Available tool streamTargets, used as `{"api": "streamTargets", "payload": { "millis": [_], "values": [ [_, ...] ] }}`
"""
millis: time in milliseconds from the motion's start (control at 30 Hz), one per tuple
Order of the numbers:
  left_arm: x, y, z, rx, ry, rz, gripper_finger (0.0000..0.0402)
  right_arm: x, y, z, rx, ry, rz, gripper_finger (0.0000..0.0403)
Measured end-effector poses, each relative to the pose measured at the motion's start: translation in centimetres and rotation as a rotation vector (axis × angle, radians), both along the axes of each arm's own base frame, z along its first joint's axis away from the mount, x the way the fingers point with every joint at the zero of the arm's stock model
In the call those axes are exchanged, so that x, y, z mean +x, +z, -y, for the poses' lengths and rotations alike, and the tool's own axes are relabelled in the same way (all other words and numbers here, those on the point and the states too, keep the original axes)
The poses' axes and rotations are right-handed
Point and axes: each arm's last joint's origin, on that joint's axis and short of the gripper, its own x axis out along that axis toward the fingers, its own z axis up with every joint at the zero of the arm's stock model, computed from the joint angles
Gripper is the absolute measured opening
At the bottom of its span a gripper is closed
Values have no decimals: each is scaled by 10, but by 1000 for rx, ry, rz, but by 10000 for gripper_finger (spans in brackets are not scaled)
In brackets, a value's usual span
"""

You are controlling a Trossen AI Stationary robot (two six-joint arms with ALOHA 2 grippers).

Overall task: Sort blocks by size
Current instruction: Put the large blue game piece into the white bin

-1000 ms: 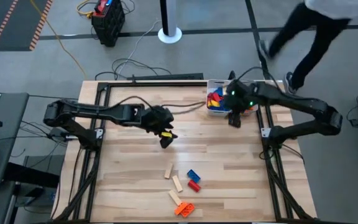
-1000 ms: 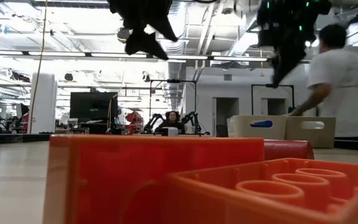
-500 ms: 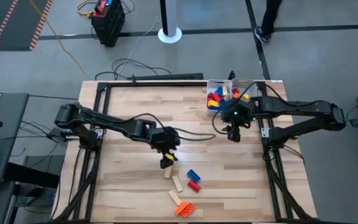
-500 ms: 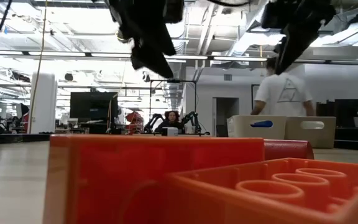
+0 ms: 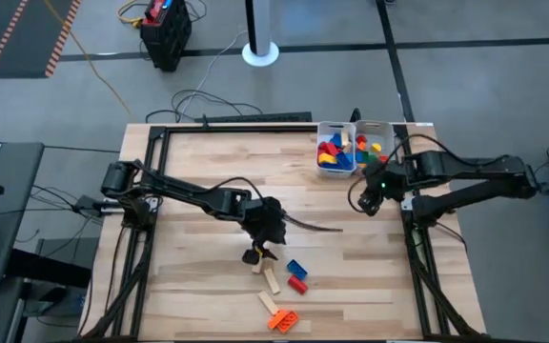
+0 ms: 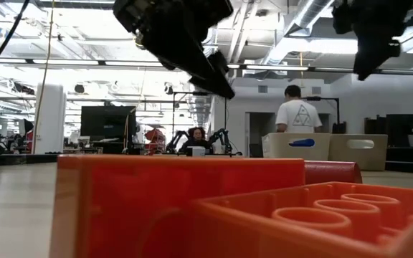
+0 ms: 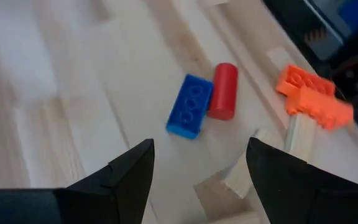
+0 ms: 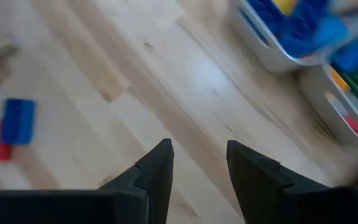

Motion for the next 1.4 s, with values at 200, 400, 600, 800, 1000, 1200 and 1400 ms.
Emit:
{"api": "streamTargets", "payload": {
  "millis": [200,400,600,800,1000,1200,1400],
  "values": [
    [7,-3,6,169,-206,164,245,-2,-1,-16,2,-158,32,176],
    [19,-38,10,87,-222,104,245,2,-5,-31,48,-224,36,175],
    [32,-56,16,95,-168,136,246,4,-12,-42,60,-256,-12,175],
    [33,-74,32,170,-172,120,278,8,-16,-48,49,-265,-32,175],
    [34,-82,42,228,-148,126,303,7,-17,-50,26,-305,-21,175],
    [34,-82,42,220,-139,121,289,8,-17,-50,32,-316,-6,175],
    [37,-97,40,189,-110,88,241,8,-16,-51,35,-315,0,175]
  ]
}}
